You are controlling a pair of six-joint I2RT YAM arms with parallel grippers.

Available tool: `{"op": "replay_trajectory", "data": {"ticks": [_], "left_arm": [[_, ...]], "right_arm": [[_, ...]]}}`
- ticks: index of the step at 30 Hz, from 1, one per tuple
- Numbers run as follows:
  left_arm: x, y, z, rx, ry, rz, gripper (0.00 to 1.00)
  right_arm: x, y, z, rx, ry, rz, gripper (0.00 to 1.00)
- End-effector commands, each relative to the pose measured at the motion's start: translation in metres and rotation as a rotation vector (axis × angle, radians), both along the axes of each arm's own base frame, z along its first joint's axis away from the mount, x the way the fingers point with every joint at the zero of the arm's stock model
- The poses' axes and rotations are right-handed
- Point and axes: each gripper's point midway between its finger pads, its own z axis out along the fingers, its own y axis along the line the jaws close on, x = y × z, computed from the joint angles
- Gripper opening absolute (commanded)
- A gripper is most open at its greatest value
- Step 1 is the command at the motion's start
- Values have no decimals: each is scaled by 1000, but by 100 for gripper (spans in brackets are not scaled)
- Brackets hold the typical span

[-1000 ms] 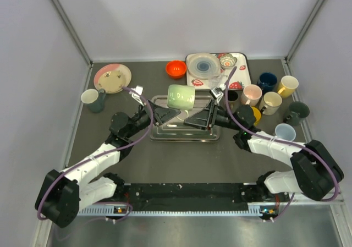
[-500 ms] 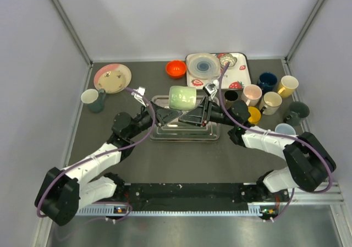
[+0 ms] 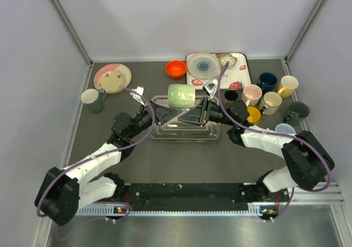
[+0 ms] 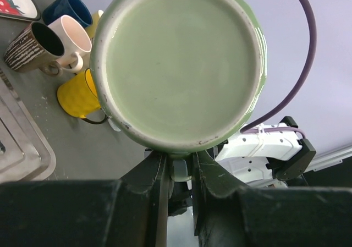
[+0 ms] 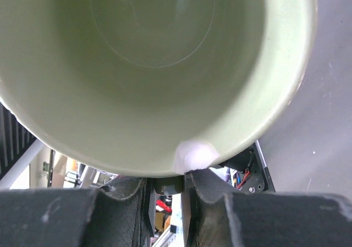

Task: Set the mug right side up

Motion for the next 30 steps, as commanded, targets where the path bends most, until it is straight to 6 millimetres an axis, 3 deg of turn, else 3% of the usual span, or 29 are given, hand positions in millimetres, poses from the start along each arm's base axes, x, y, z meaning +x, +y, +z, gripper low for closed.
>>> {"op": "replay_trajectory", "data": {"ticks": [1,2,3,5,9,10,12,14,16,20,21,24,30], "left_arm": [[-28,-4,22,-6,-183,-76,0],[-28,-3,23,5,-198,-68,9],[-27,-2,19,18,-186,-59,15],[-24,3,22,20,-199,-13,29],[-16,13,22,32,-205,75,43],[-15,15,21,41,-195,88,45],[-12,18,20,52,-196,116,49],[-11,22,18,64,-187,136,51],[-8,27,19,70,-181,175,54],[1,41,1,141,-130,272,57],[3,44,-3,151,-119,290,57],[9,51,-15,186,-82,339,57],[14,47,-43,265,3,327,57]], "right_arm": [[10,3,29,-6,-115,-84,0],[14,2,28,-43,-125,-108,0],[16,0,13,-126,-86,-122,0],[17,-9,21,-190,-200,-179,0],[14,-25,18,-320,-272,-229,0],[12,-31,9,-376,-282,-234,0],[11,-41,12,-408,-300,-271,0],[4,-55,7,-481,-313,-290,0],[8,-72,-3,-583,-330,-352,0],[17,-135,-25,-910,-296,-539,0],[6,-154,-43,-1018,-246,-533,0],[3,-199,-66,-1232,-186,-628,0],[-10,-210,-112,-1335,-55,-604,0]]}}
